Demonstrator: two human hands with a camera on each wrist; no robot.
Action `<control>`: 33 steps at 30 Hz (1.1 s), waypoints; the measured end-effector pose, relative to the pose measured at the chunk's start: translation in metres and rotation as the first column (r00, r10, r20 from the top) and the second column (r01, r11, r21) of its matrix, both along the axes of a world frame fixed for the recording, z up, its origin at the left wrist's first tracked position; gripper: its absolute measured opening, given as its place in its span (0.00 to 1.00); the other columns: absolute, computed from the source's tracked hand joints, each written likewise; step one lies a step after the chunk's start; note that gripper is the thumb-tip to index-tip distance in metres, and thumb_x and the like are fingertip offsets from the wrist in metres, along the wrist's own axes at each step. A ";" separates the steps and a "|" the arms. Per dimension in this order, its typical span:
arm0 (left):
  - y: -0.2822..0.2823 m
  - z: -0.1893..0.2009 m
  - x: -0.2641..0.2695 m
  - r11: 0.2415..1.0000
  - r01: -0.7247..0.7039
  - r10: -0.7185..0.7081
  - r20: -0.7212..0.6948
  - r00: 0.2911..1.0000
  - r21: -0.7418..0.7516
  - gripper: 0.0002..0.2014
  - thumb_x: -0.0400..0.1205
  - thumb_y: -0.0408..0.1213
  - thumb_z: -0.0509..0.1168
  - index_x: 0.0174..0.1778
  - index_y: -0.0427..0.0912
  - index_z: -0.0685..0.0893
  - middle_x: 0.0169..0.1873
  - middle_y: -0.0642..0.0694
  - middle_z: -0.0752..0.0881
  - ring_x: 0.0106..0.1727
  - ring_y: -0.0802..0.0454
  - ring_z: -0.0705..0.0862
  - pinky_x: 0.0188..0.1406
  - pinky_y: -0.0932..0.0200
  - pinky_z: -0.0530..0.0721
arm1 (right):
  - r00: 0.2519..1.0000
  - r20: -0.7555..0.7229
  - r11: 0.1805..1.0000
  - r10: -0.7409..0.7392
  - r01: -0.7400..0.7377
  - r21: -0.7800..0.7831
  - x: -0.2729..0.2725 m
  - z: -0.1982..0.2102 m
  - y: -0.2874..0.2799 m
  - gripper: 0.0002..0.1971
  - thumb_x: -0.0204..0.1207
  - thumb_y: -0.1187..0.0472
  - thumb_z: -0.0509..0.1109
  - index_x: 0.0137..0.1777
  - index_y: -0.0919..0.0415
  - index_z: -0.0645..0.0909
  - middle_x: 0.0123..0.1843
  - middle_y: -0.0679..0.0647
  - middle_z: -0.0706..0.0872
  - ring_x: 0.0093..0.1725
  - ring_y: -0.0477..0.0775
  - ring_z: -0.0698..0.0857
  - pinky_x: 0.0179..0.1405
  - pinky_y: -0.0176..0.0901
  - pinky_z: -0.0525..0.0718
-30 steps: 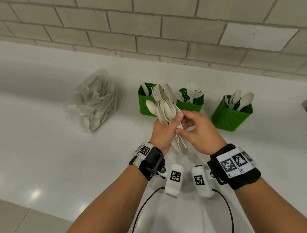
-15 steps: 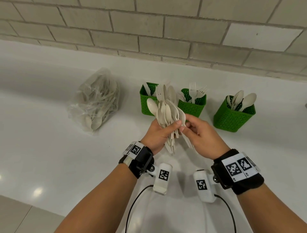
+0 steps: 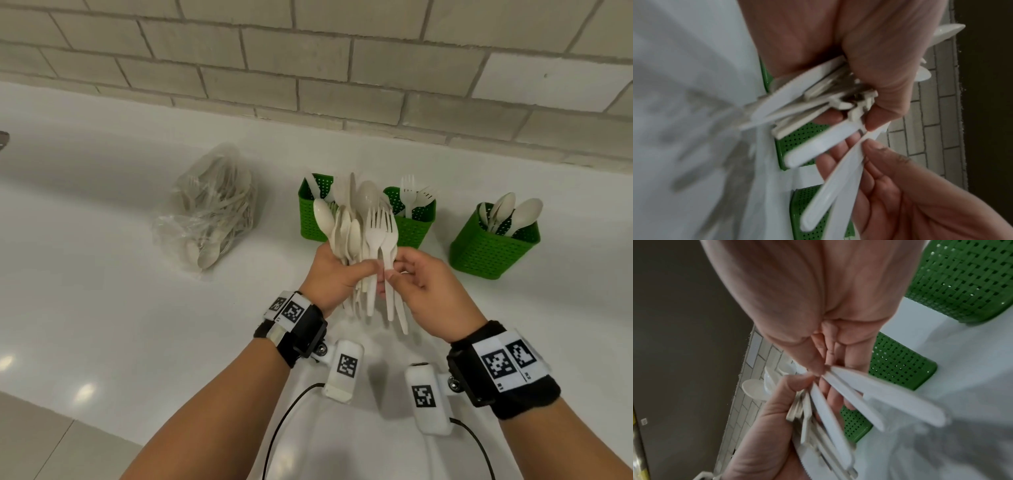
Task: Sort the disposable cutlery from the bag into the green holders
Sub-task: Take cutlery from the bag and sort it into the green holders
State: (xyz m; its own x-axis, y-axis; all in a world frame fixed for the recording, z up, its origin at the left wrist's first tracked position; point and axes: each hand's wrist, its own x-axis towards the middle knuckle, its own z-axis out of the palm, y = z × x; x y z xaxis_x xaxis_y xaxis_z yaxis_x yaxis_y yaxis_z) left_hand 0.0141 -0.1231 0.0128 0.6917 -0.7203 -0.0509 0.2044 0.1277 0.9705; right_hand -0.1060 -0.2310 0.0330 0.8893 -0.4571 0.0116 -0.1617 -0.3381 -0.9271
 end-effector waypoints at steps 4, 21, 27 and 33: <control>0.005 -0.003 0.010 0.998 -0.044 0.038 0.113 0.993 0.049 0.12 0.68 0.17 0.75 0.47 0.26 0.84 0.44 0.28 0.88 0.50 0.32 0.87 0.54 0.38 0.87 | 0.994 0.040 0.989 -0.099 0.094 0.115 -0.003 0.005 -0.010 0.10 0.81 0.72 0.66 0.58 0.60 0.81 0.48 0.52 0.92 0.53 0.47 0.90 0.61 0.46 0.84; 0.012 -0.005 0.027 0.985 -0.098 0.055 0.285 0.957 0.139 0.06 0.75 0.26 0.76 0.44 0.30 0.86 0.37 0.42 0.88 0.39 0.55 0.86 0.40 0.64 0.84 | 0.868 0.062 0.856 -0.493 0.497 -0.141 0.054 0.034 -0.084 0.23 0.74 0.65 0.74 0.69 0.58 0.75 0.60 0.52 0.80 0.58 0.52 0.82 0.58 0.45 0.81; 0.009 -0.002 0.024 0.985 -0.057 0.006 0.302 0.953 0.162 0.11 0.74 0.25 0.76 0.32 0.41 0.81 0.23 0.60 0.80 0.27 0.64 0.78 0.30 0.69 0.76 | 0.996 -0.004 0.991 -0.094 0.093 -0.098 0.036 0.030 -0.018 0.11 0.75 0.56 0.75 0.56 0.54 0.84 0.46 0.46 0.88 0.43 0.39 0.84 0.43 0.25 0.80; 0.007 0.003 0.016 0.996 0.029 -0.051 0.264 0.963 0.084 0.09 0.76 0.26 0.76 0.48 0.40 0.87 0.35 0.57 0.90 0.40 0.64 0.87 0.42 0.68 0.82 | 0.967 0.161 0.979 -0.200 0.205 -0.018 0.036 0.023 -0.020 0.05 0.76 0.64 0.75 0.42 0.54 0.83 0.35 0.51 0.86 0.34 0.48 0.85 0.37 0.44 0.85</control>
